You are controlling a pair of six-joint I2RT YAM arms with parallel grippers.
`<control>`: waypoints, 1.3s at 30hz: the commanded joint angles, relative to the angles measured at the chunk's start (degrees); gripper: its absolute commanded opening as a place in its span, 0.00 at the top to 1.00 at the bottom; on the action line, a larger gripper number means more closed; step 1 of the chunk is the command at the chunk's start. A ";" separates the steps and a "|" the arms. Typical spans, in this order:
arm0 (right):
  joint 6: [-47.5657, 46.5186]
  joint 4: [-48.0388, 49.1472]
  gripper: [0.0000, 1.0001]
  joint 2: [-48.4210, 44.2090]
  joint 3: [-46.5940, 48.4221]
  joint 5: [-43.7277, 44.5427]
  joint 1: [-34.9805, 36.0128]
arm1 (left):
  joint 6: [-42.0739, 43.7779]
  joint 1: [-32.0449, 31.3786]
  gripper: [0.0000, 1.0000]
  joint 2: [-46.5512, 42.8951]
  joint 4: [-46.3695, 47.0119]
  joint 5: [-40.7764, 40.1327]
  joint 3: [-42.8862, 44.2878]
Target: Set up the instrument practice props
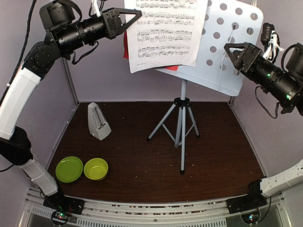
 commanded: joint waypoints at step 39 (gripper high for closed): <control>-6.18 8.96 1.00 0.67 -1.62 -0.55 -0.85 | 1.59 -0.01 1.00 1.58 8.16 -4.74 1.13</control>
